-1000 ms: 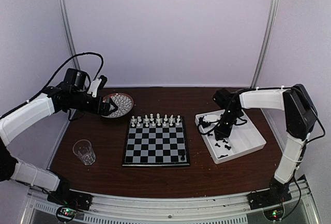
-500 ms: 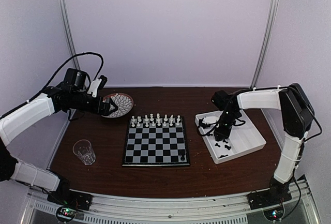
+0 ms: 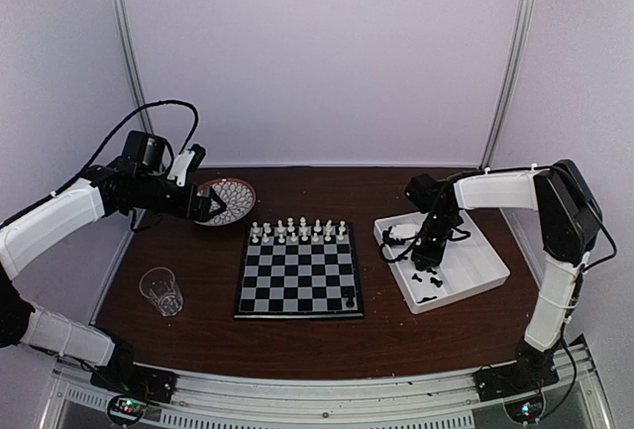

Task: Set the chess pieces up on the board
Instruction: Pick up the bishop from the storage box, then pass from the right arm to the left

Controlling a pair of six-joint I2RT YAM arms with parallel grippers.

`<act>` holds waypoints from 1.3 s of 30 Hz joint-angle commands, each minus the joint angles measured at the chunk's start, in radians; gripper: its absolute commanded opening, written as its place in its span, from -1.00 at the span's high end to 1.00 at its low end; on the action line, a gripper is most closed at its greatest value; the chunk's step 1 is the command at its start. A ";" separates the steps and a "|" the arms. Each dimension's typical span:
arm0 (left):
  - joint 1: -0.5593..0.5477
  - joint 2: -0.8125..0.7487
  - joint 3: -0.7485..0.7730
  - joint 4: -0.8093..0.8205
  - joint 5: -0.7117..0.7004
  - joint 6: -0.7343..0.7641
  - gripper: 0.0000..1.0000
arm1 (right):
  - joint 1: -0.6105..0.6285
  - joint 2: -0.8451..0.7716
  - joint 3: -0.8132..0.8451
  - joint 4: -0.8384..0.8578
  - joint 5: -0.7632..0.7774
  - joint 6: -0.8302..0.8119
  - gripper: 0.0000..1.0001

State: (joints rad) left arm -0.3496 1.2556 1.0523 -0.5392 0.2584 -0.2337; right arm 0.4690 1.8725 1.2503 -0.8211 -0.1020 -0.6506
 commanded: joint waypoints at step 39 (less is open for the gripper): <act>-0.680 0.253 -0.156 1.253 -0.340 -0.045 -0.46 | -0.012 -0.347 0.137 0.409 -1.167 0.947 0.68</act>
State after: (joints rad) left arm -0.9947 1.4368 0.8501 0.4507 -0.0326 -0.2852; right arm 0.4637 1.5429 1.4368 -0.6521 -1.1290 0.0536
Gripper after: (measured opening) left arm 0.727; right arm 0.172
